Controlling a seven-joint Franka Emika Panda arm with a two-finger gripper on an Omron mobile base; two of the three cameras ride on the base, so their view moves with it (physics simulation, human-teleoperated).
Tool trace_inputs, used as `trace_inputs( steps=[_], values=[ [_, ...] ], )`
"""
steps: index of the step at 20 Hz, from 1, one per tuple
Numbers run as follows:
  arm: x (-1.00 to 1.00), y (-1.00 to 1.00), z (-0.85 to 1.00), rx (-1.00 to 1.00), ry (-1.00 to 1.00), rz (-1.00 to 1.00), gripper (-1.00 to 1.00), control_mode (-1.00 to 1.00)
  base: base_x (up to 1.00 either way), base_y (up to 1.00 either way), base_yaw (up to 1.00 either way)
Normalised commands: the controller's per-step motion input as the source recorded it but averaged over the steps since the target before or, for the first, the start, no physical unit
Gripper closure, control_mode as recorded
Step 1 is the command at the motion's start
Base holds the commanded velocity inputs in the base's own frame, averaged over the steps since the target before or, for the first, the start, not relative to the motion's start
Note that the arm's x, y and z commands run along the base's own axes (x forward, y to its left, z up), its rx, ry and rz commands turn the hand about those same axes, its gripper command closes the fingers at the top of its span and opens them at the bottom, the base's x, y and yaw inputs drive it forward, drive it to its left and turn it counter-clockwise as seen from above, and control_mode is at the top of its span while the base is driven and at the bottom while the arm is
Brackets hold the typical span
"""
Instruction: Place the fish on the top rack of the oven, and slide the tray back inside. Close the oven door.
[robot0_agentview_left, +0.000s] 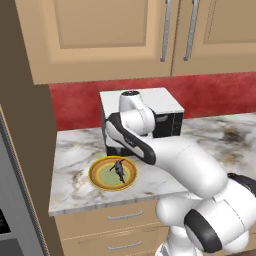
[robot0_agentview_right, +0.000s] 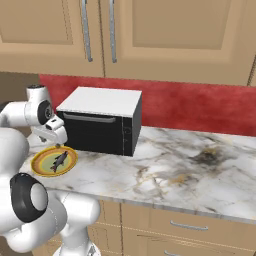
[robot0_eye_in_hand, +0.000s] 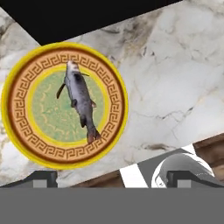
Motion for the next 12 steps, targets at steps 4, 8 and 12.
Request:
trace_inputs(
  steps=[4,8,12],
  values=[
    [0.00,0.00,-0.54,-0.01,0.12,0.07,-1.00,-1.00,0.00,0.00,0.00],
    [0.00,0.00,-0.42,-0.01,0.10,0.05,-1.00,-1.00,0.00,0.00,0.00],
    [0.00,0.04,-0.23,-0.05,0.07,0.06,-1.00,-1.00,0.00,0.00,0.00]
  ],
)
